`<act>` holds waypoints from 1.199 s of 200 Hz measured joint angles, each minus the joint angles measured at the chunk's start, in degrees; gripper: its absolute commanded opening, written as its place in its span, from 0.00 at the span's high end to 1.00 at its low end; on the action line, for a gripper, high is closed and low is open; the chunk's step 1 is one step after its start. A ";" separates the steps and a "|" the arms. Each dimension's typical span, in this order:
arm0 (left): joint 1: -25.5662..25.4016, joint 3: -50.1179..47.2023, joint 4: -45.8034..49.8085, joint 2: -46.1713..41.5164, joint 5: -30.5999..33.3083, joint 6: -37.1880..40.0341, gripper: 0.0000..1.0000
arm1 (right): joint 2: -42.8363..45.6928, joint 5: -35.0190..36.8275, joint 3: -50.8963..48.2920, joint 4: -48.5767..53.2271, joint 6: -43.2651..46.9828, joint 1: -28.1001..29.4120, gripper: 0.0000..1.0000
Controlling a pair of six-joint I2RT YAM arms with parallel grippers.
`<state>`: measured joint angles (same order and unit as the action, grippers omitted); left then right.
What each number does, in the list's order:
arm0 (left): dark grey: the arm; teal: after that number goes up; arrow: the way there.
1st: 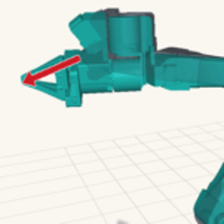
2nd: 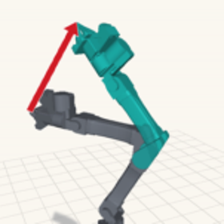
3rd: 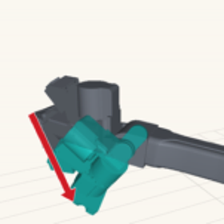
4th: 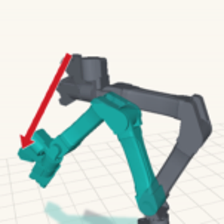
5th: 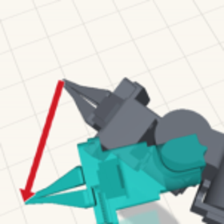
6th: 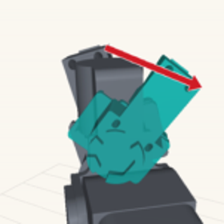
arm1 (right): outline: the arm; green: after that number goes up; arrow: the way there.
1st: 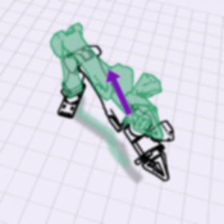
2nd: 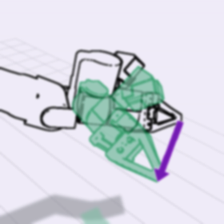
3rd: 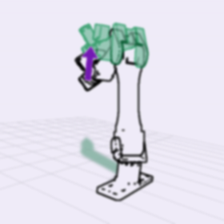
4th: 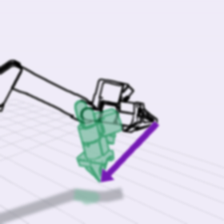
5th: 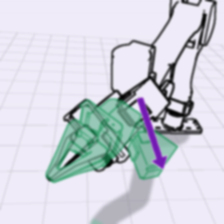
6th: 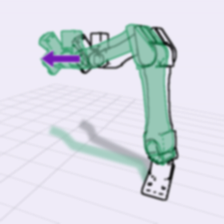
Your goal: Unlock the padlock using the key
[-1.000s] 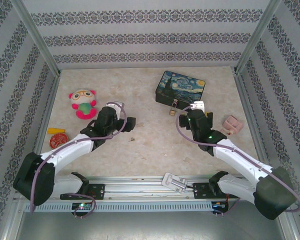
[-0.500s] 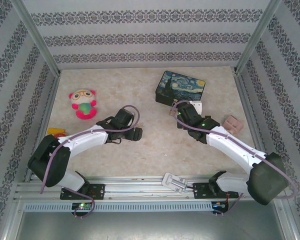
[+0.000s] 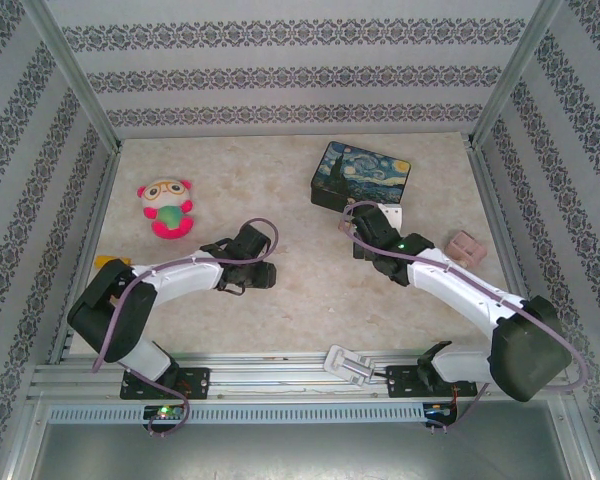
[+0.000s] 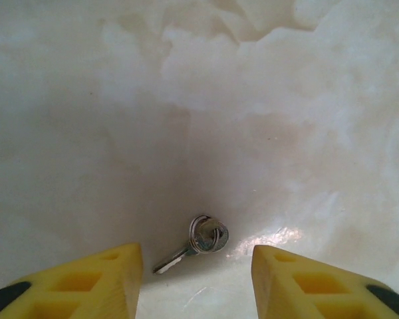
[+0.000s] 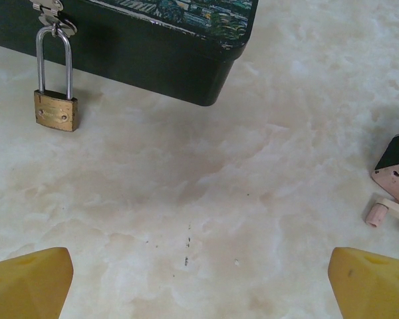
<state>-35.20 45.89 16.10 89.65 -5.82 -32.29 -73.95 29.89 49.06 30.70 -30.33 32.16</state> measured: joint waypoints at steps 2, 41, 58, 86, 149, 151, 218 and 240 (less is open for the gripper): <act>0.00 0.00 -0.11 0.09 -0.07 -0.22 0.62 | -0.07 -0.07 0.02 0.02 0.00 0.00 0.02; -0.07 -0.02 -1.49 1.20 -0.24 -1.09 0.72 | -0.74 -0.57 0.72 0.39 0.00 0.00 0.02; -0.07 -0.02 -1.75 1.62 -0.31 -1.20 0.75 | -0.74 -0.61 0.72 0.39 0.00 0.00 0.02; -0.07 0.00 -1.79 2.03 -0.66 -1.20 0.80 | -0.74 -0.61 0.76 0.39 0.00 0.00 0.02; -0.11 0.00 -2.14 2.40 -1.25 -1.22 0.90 | -0.74 -0.81 0.81 0.39 0.00 0.00 0.02; -0.11 0.00 -2.14 2.40 -1.25 -1.22 0.89 | -0.74 -0.81 0.81 0.39 0.00 0.00 0.02; -0.11 0.00 -2.10 1.99 -0.98 -1.18 0.75 | -0.68 -2.56 0.81 0.37 0.24 0.17 0.02; -0.11 -0.02 -1.79 -0.31 0.31 -1.29 0.64 | -0.31 -5.64 0.83 0.31 1.03 1.25 0.02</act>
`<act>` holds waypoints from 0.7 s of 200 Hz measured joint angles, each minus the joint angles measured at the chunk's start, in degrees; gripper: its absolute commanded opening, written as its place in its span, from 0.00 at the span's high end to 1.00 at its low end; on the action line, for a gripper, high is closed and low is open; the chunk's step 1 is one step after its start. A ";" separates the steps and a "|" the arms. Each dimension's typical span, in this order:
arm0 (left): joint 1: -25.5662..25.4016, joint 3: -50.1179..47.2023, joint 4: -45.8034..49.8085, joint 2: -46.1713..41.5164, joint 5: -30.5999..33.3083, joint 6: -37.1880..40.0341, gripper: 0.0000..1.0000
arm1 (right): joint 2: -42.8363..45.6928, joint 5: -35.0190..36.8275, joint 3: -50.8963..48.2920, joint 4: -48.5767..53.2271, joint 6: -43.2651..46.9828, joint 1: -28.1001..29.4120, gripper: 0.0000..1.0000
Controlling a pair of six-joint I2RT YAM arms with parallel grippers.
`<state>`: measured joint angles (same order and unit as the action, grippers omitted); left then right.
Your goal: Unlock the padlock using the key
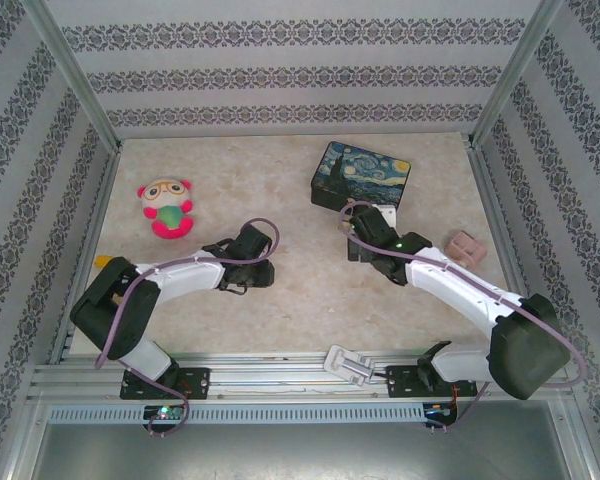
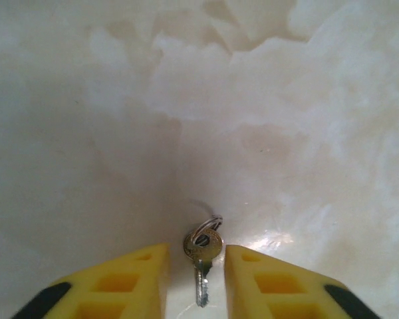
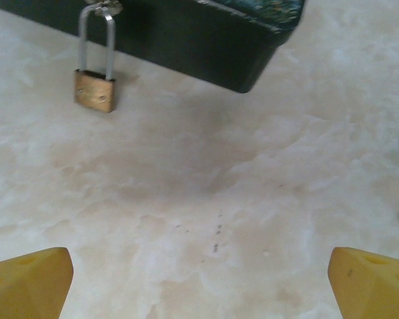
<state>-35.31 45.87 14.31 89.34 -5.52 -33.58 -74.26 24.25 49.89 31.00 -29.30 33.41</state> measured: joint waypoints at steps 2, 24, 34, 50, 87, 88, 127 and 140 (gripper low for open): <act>0.00 0.00 0.07 -0.22 0.09 -0.02 0.63 | 0.02 -0.22 0.00 -0.02 0.09 0.09 0.02; 0.00 -0.17 0.37 -4.52 2.86 -0.46 0.50 | 0.20 -4.09 0.87 -0.15 1.29 1.44 0.03; 0.00 -0.52 0.44 -6.40 4.44 -1.14 0.41 | 0.17 -5.84 1.77 -0.31 2.03 2.25 0.05; 0.02 -1.60 0.83 -9.42 7.54 -2.34 0.20 | -0.76 -8.07 3.93 -0.66 2.99 4.09 0.10; 0.87 -4.81 2.97 -14.88 13.94 -5.27 0.01 | -10.36 -13.00 11.85 -1.62 6.51 9.73 0.31; 0.94 -4.92 3.13 -15.06 14.08 -5.42 0.01 | -10.58 -13.09 12.00 -1.62 6.43 9.81 0.32; 4.74 -6.38 6.91 -20.37 20.33 -9.01 0.01 | -24.79 -16.57 22.10 -0.70 10.86 14.99 0.47; 6.75 -6.56 8.68 -21.53 21.59 -10.27 0.01 | -28.61 -17.40 25.18 -0.31 11.96 16.33 0.50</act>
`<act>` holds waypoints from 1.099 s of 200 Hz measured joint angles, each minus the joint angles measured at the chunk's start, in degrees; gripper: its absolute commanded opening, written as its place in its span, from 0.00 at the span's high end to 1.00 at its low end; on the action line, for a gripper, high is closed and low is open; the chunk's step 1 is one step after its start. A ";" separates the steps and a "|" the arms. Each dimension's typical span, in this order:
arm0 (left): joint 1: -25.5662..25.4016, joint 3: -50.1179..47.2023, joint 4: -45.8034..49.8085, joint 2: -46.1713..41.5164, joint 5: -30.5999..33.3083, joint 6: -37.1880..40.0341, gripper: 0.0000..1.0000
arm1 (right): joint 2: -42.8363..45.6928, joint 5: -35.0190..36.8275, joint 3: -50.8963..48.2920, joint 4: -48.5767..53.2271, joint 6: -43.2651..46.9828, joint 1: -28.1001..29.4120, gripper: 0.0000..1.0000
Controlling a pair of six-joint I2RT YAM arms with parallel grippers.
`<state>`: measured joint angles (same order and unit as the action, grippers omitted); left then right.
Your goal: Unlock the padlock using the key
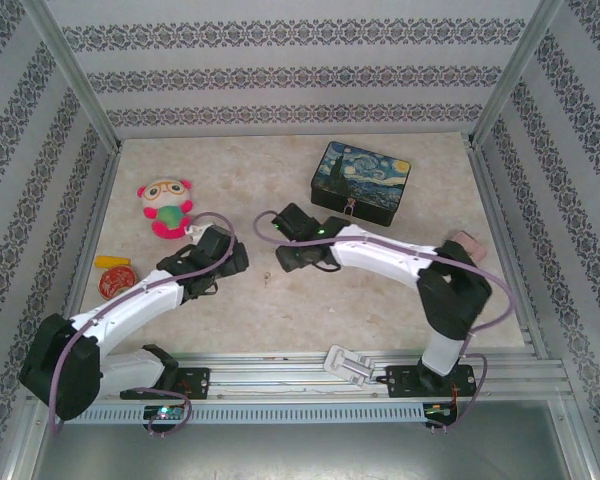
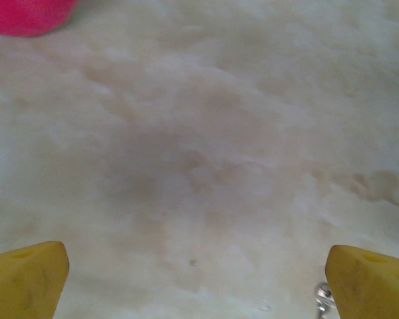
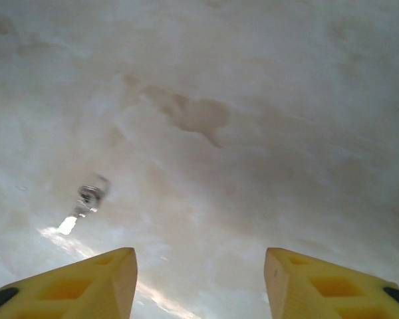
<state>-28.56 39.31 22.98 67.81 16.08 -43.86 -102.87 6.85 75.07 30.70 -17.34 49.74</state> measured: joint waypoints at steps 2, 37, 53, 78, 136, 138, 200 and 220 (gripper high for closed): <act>0.24 -0.04 0.24 -0.11 0.11 -0.11 0.01 | -0.55 -0.22 0.46 0.07 0.00 0.20 0.51; 5.16 -1.86 2.60 -2.12 0.68 -2.54 0.01 | -8.15 -3.37 6.32 0.76 2.75 1.79 0.61; 6.16 -3.15 2.75 -3.04 0.35 -3.23 0.01 | -10.40 -4.72 7.85 1.05 4.11 1.79 0.64; 6.64 -4.42 2.75 -4.02 -0.28 -4.04 0.01 | -11.72 -5.92 8.37 1.70 5.33 1.79 0.64; 6.95 -4.66 2.73 -4.24 -0.85 -4.63 0.01 | -14.10 -8.28 9.07 3.08 7.15 2.10 0.62; 6.95 -4.66 2.73 -4.24 -0.85 -4.63 0.01 | -14.25 -8.31 9.11 3.15 7.17 2.14 0.62; 7.58 -4.85 2.45 -4.22 -1.81 -4.66 0.01 | -17.68 -9.38 12.57 3.34 7.32 2.56 0.62; 7.67 -4.96 2.29 -4.11 -2.21 -4.66 0.01 | -18.58 -9.38 13.49 3.37 7.30 2.56 0.62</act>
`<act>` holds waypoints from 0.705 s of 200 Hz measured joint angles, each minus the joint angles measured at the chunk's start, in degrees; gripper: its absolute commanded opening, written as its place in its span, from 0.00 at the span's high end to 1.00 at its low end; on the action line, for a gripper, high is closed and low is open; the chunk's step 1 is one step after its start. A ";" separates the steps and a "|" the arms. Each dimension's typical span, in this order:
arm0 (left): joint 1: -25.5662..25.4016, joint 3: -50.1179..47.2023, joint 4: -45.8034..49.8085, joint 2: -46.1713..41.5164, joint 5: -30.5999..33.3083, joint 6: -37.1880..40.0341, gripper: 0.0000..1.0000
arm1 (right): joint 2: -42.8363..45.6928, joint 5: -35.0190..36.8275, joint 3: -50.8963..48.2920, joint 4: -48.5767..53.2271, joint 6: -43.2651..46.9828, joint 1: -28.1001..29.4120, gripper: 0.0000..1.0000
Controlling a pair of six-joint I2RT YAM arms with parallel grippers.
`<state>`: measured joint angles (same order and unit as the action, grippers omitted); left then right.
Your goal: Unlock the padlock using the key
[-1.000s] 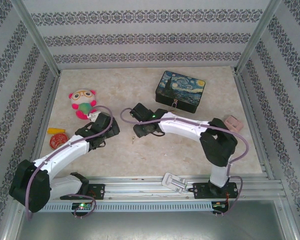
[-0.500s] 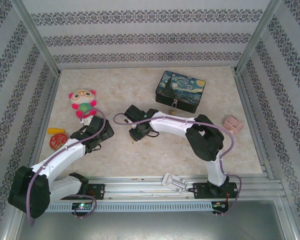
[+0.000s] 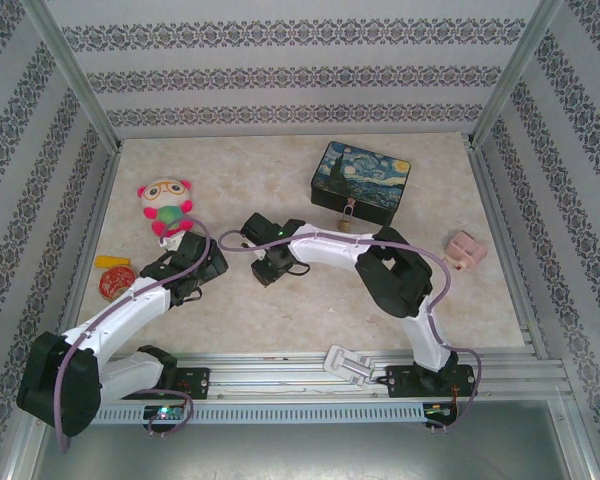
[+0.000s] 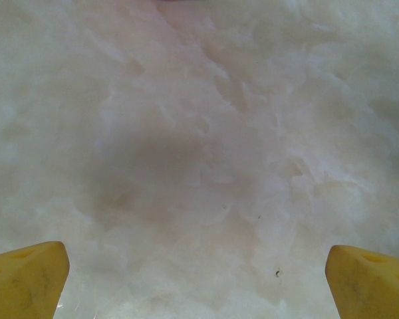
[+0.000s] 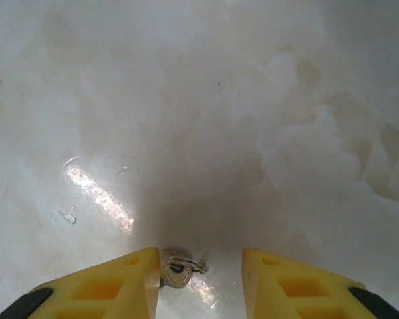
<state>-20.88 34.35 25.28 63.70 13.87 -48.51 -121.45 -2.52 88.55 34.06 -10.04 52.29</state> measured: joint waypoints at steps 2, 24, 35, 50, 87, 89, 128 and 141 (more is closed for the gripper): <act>0.00 0.00 0.00 0.00 -0.04 0.00 0.01 | -0.04 0.00 0.04 0.02 0.02 0.00 0.62; 0.00 -0.02 -0.02 0.00 -0.17 0.00 0.01 | -0.83 0.00 0.81 0.02 0.00 -0.02 0.62; 0.00 -0.02 -0.04 0.00 -0.31 0.00 0.01 | -1.05 0.00 0.87 0.02 0.00 -0.02 0.64; 0.00 -0.04 -0.13 0.00 -0.33 0.00 0.01 | -1.31 -0.13 0.92 0.04 -0.04 -0.04 0.65; 0.02 -0.07 -0.26 0.00 -0.35 0.00 0.01 | -1.36 -0.20 0.96 0.04 -0.22 -0.15 0.70; 0.02 -0.07 -0.26 0.00 -0.35 0.00 0.01 | -1.36 -0.20 0.96 0.04 -0.15 -0.17 0.70; 0.02 -0.07 -0.42 0.33 -0.59 0.00 0.01 | -1.36 -0.79 0.94 -0.02 -0.72 -0.42 0.77; 0.02 -0.11 -0.42 0.35 -0.76 0.00 0.01 | -1.36 -1.25 0.90 -0.04 -1.11 -0.39 0.80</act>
<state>-20.86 34.24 24.86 64.05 13.10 -48.51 -122.80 -3.77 89.45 34.02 -11.16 51.90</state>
